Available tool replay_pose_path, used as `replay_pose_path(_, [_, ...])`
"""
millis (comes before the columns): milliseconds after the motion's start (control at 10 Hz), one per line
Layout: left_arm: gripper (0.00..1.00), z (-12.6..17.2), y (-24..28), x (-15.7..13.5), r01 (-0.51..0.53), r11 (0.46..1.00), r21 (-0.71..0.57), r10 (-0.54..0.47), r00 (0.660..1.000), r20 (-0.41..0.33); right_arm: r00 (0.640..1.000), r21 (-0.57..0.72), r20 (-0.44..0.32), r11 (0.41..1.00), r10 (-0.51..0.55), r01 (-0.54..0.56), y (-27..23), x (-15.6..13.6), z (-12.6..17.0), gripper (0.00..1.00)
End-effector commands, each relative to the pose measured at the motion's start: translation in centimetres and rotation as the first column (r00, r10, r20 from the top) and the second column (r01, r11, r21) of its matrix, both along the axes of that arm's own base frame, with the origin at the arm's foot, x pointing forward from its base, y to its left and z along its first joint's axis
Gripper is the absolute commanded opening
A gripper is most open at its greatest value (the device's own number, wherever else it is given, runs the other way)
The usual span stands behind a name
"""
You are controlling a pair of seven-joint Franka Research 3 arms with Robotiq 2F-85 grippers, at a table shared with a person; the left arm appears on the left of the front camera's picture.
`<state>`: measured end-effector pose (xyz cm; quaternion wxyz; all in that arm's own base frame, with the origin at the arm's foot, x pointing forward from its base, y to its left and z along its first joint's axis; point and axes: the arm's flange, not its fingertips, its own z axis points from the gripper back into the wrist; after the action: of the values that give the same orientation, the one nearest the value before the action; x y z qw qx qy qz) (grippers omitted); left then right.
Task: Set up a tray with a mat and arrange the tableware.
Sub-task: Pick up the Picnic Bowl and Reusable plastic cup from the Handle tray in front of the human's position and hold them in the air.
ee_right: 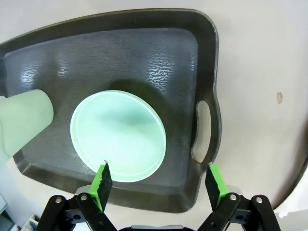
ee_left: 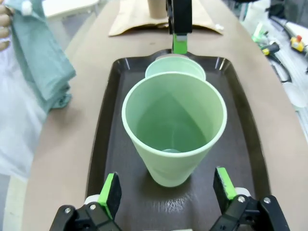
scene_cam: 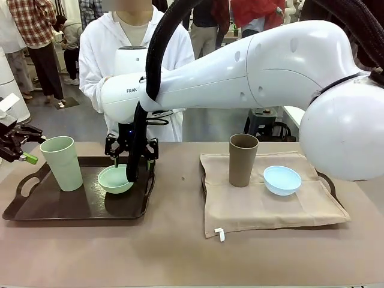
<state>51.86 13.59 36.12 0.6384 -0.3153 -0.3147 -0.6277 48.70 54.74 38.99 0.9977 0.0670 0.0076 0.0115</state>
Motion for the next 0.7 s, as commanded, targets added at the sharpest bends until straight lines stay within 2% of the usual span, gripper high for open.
replay_pose_path(0, [1.00, 0.2, -0.1, 0.1, 0.000, 1.000, -0.015, 0.000, 1.000, 0.012, 1.000, -0.001, 0.002, 1.000, 0.000, 0.000, 0.0, 0.0, 0.0, 1.00])
replay_pose_path(200, [1.00, 0.0, 0.0, 0.0, 0.000, 1.000, -0.001, 0.000, 1.000, 0.000, 1.000, -0.002, 0.006, 1.000, 0.012, -0.012, 0.4, -0.1, -0.2, 1.00])
replay_pose_path(300, [1.00, -0.2, -0.5, 0.0, -0.002, 0.999, 0.033, 0.001, 1.000, 0.021, 1.000, -0.009, 0.003, 1.000, 0.007, -0.007, 0.5, 0.1, -0.6, 1.00])
replay_pose_path(600, [1.00, -2.7, -1.1, 1.6, -0.015, 1.000, 0.017, 0.015, 1.000, -0.004, 1.000, -0.023, 0.008, 1.000, 0.005, -0.005, 0.9, 1.1, -2.7, 1.00])
